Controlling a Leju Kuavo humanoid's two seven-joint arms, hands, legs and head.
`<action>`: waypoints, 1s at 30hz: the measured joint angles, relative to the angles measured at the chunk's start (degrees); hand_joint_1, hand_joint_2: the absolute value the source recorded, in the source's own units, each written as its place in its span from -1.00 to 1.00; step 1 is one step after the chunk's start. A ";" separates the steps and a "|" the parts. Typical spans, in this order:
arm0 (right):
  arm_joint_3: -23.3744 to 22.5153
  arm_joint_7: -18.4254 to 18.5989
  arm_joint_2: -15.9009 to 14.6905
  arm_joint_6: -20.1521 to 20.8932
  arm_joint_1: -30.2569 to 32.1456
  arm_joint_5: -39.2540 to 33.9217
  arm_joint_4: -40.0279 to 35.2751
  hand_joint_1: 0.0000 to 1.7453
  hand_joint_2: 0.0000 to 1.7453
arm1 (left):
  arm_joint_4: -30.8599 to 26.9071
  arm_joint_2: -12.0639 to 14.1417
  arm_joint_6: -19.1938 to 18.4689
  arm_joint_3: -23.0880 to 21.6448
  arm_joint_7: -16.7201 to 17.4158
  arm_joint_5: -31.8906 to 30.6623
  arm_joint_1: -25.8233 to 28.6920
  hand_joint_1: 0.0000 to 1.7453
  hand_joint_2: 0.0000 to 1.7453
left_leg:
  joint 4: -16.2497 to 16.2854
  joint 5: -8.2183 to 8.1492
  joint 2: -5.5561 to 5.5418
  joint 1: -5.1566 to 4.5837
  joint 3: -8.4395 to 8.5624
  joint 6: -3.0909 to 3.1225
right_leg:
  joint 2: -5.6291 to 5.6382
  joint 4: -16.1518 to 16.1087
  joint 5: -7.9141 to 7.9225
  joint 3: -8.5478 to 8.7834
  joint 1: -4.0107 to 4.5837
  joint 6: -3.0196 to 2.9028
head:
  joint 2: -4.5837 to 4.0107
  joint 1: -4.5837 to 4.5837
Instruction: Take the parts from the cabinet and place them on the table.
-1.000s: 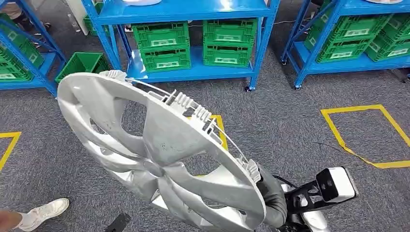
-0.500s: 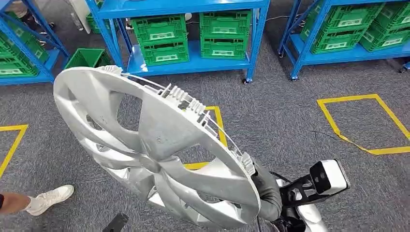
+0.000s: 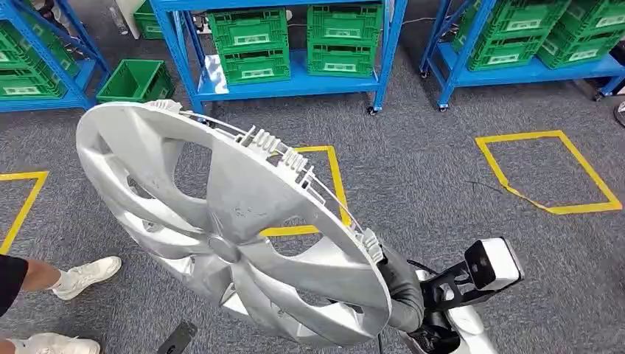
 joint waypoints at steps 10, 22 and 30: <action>0.39 -0.26 0.02 0.83 -0.21 -0.20 0.87 1.00 1.00 | 1.53 -0.22 -0.37 0.68 -0.35 0.07 0.54 -1.00 1.00 | 16.41 -10.55 -0.31 0.99 -5.38 -2.95 | -0.18 -5.12 2.25 -2.44 0.29 -3.52 | 0.00 -0.22; 0.35 -0.68 0.07 1.55 -0.25 -0.24 1.29 1.00 1.00 | 2.23 -0.31 -0.96 1.07 -0.55 -1.66 -0.63 -1.00 1.00 | -3.69 -4.55 0.00 0.23 9.16 1.49 | -0.08 -0.46 2.52 -8.05 0.83 -1.61 | 0.00 0.00; 0.26 -0.79 -0.66 1.64 0.40 0.07 1.33 1.00 1.00 | 2.58 -1.05 -1.23 1.11 -0.37 -3.45 -0.87 -1.00 1.00 | -1.78 -3.20 0.04 0.78 5.65 0.41 | -0.13 0.91 0.80 -5.40 -0.91 1.65 | 0.00 0.02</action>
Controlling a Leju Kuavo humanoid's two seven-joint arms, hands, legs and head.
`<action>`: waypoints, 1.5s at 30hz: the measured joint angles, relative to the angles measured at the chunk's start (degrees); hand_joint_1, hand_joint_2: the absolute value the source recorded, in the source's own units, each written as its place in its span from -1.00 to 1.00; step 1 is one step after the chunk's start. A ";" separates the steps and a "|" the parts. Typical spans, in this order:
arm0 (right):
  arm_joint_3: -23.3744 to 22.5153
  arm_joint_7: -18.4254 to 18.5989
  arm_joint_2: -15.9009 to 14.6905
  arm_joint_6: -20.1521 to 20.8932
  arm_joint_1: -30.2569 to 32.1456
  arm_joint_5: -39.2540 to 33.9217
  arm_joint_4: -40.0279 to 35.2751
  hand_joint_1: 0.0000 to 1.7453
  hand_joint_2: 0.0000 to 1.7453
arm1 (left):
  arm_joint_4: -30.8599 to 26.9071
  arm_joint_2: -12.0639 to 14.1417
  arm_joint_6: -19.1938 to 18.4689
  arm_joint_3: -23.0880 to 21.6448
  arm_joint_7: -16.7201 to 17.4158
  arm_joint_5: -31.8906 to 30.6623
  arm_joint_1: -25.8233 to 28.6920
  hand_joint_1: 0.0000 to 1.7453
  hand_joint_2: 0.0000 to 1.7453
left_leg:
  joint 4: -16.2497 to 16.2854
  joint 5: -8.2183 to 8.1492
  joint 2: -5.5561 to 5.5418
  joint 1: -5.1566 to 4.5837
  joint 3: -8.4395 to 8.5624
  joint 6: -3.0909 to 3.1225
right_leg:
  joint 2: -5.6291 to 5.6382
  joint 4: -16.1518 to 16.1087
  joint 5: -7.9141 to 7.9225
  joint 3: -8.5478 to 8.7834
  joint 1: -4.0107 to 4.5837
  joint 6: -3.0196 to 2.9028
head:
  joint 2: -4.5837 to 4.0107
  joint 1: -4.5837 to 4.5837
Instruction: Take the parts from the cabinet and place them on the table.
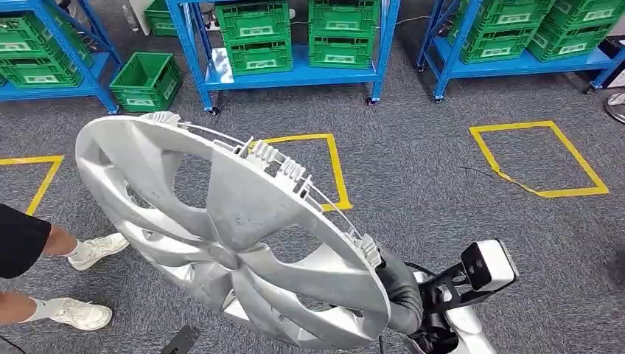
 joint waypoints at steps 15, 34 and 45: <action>-0.04 -0.76 -0.11 0.11 0.51 1.24 -0.13 1.00 1.00 | 0.11 -0.02 -0.37 0.50 0.44 -1.22 -0.06 -1.00 1.00 | 10.28 -4.20 -0.37 0.52 -3.16 -2.31 | 0.56 -4.08 2.13 0.86 0.72 -3.96 | 0.00 -0.11; -0.70 -4.02 -0.15 1.01 0.44 5.40 -0.72 1.00 1.00 | 0.11 -0.92 -0.66 2.51 0.46 -2.14 0.78 -1.00 1.00 | 2.53 -0.61 -4.74 -0.73 -1.82 -0.61 | 1.65 -3.96 1.07 1.42 0.82 -2.42 | 0.00 -0.07; -0.72 -4.11 0.37 0.59 0.38 5.77 -1.09 1.00 1.00 | 0.11 -0.88 -0.15 2.82 0.46 -2.56 1.22 -1.00 1.00 | 13.74 -4.79 -0.43 0.62 -6.45 -3.07 | -1.95 -4.20 1.83 1.20 0.53 -3.98 | 0.00 -0.48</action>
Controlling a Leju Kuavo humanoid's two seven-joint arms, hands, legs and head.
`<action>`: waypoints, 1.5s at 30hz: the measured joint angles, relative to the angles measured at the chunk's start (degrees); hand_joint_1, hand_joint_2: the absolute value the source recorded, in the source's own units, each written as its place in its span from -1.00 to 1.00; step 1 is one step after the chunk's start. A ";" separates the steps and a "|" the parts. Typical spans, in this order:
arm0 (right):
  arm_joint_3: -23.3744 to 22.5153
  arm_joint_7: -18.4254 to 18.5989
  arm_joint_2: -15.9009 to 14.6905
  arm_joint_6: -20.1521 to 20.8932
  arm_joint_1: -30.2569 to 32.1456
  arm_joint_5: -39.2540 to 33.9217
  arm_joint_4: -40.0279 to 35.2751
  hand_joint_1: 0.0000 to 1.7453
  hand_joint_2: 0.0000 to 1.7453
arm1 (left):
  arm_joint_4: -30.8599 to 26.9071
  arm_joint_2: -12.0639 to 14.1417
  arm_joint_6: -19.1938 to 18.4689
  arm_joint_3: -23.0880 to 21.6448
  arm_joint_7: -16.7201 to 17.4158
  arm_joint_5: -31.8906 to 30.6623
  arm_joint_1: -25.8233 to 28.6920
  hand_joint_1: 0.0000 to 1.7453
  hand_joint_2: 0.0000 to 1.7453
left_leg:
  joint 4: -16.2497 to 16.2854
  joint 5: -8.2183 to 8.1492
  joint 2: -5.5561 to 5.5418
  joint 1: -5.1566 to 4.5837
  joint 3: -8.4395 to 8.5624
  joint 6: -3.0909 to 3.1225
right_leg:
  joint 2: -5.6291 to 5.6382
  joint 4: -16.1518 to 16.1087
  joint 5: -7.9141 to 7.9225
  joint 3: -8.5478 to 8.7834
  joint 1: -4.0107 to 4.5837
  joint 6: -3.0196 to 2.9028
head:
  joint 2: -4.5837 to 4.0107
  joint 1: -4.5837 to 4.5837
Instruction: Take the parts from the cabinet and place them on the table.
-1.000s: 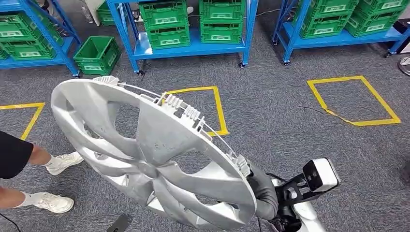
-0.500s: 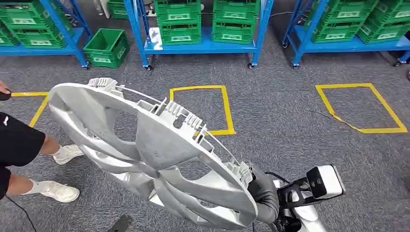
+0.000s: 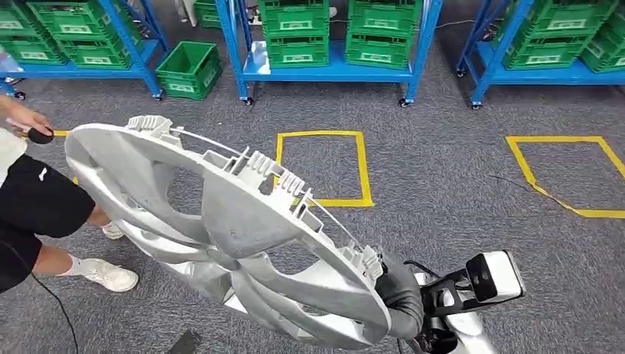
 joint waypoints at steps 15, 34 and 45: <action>-0.87 -1.68 -1.09 -0.66 1.34 1.95 -1.27 1.00 1.00 | -0.48 -0.66 -2.03 0.61 0.90 -4.48 -0.84 -1.00 1.00 | -12.40 4.68 -2.77 -0.90 5.39 3.36 | 1.88 12.81 -4.49 -6.56 0.28 1.90 | 0.00 0.37; -2.21 0.07 -2.38 -0.87 4.50 0.76 -2.82 1.00 1.00 | 1.01 -2.21 -7.45 -0.33 0.68 -8.39 -5.60 -1.00 1.00 | -10.74 3.64 2.74 -1.17 4.36 1.84 | -0.46 0.54 -0.06 -0.80 0.71 0.39 | 0.00 0.00; -2.60 1.88 -3.04 -1.68 6.02 -0.37 -2.86 1.00 1.00 | 3.48 -3.34 -6.64 -0.63 -0.39 -7.10 -5.90 -1.00 1.00 | -12.62 4.96 -2.50 -0.96 5.24 3.39 | 1.85 15.08 -5.80 -7.66 0.40 1.62 | 0.00 0.48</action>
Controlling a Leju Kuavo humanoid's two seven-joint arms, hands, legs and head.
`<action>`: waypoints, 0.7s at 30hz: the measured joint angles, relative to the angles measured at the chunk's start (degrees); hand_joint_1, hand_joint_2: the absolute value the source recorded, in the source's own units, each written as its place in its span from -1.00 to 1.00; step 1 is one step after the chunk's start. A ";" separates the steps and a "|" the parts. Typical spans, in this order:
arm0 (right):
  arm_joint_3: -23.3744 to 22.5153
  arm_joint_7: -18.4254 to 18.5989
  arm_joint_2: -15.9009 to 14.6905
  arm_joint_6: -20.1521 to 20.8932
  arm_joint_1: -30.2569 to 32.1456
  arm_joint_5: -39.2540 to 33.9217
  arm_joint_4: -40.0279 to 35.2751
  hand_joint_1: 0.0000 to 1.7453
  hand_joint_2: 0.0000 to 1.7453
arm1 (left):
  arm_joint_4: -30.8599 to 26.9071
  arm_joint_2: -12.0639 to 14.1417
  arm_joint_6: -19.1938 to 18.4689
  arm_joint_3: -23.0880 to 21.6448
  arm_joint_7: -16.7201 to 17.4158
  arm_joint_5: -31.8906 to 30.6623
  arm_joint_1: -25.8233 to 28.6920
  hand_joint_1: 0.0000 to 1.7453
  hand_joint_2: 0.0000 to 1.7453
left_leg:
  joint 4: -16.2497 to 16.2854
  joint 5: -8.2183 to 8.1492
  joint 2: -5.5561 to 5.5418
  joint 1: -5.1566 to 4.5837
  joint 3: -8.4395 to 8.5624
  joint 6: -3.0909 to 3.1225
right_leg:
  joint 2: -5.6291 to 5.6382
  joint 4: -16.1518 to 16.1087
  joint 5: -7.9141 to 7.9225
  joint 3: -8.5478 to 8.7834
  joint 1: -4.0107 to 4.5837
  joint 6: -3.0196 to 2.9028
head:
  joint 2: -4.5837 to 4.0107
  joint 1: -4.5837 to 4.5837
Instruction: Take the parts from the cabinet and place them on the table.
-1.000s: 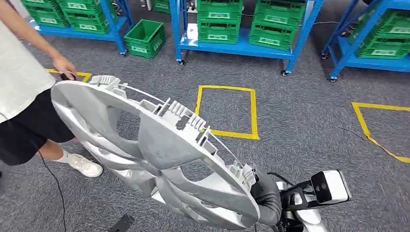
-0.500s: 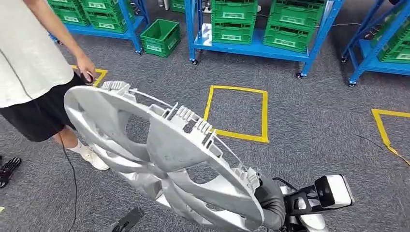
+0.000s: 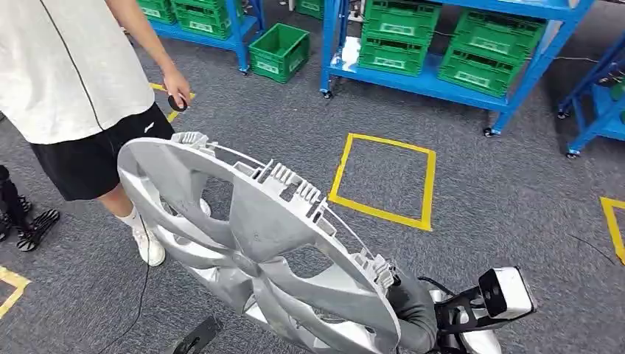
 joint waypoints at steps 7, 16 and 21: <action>-0.24 0.31 0.90 0.59 -0.12 0.50 0.00 1.00 1.00 | 0.90 0.55 2.78 0.50 -0.31 1.88 0.67 -1.00 1.00 | 1.16 -0.43 -2.19 -0.01 -0.69 -1.61 | 0.97 -14.65 5.77 7.22 0.14 -0.75 | 0.00 -0.07; -0.17 0.57 1.66 0.57 -0.09 1.33 0.00 1.00 1.00 | 1.70 0.85 3.82 1.18 -0.85 3.32 1.99 -1.00 1.00 | 13.56 -4.95 2.36 0.43 -6.58 -2.45 | -1.66 -14.87 5.61 7.66 0.26 -1.90 | 0.00 -0.39; -0.11 0.20 2.21 0.39 -0.78 1.05 0.00 1.00 1.00 | 1.75 1.01 4.00 1.49 -1.27 3.23 1.69 -1.00 1.00 | 1.55 -1.36 4.81 -0.90 -0.57 -0.44 | -3.08 -15.07 5.36 7.84 0.65 -1.40 | 0.00 -0.42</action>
